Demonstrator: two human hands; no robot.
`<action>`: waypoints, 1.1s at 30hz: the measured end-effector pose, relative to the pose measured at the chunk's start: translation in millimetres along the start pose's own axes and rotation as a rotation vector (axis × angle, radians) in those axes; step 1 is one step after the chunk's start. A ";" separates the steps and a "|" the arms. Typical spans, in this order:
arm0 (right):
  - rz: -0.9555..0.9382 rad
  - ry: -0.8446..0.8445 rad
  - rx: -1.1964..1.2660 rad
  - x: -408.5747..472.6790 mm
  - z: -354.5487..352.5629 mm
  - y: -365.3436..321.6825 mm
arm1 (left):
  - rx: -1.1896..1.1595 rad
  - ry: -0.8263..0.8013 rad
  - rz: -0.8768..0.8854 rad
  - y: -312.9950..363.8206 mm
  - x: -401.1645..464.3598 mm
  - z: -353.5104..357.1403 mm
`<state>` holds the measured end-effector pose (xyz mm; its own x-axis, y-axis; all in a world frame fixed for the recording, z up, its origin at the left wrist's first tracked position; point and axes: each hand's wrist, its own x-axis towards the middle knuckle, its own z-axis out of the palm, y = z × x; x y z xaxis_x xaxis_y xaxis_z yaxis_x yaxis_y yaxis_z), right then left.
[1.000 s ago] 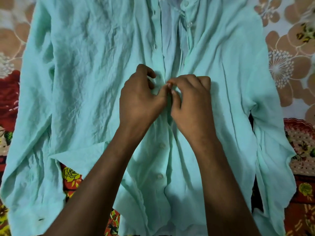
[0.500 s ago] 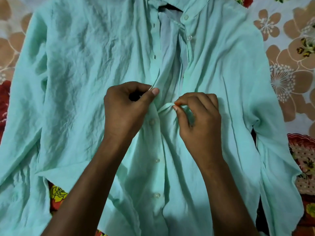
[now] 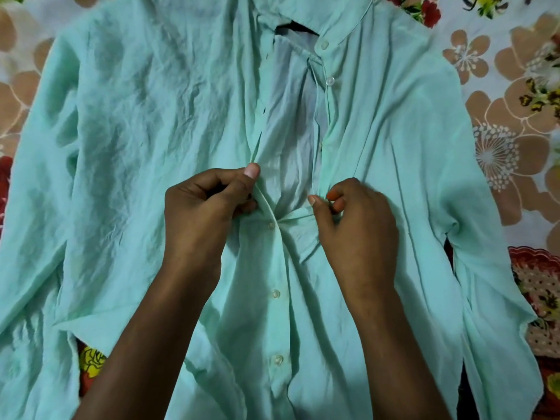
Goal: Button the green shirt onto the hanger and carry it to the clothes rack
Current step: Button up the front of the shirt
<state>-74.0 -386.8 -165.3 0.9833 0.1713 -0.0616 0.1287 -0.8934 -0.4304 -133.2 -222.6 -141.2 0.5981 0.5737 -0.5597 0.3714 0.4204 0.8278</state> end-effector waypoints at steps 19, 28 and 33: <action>-0.054 -0.012 -0.049 3.7 -24.4 -20.9 | -0.244 0.008 -0.209 1.2 5.6 -0.3; -0.012 0.046 0.530 18.4 -24.1 -56.3 | -0.059 -0.115 -0.040 6.7 -5.5 21.0; 0.059 -0.064 0.579 18.4 -16.2 -57.2 | -0.040 -0.115 -0.026 5.0 -6.4 23.3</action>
<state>-61.2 -339.2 -127.3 0.9746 0.1690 -0.1469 -0.0351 -0.5327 -0.8456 -118.6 -240.5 -132.5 0.6667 0.4789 -0.5711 0.3605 0.4635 0.8094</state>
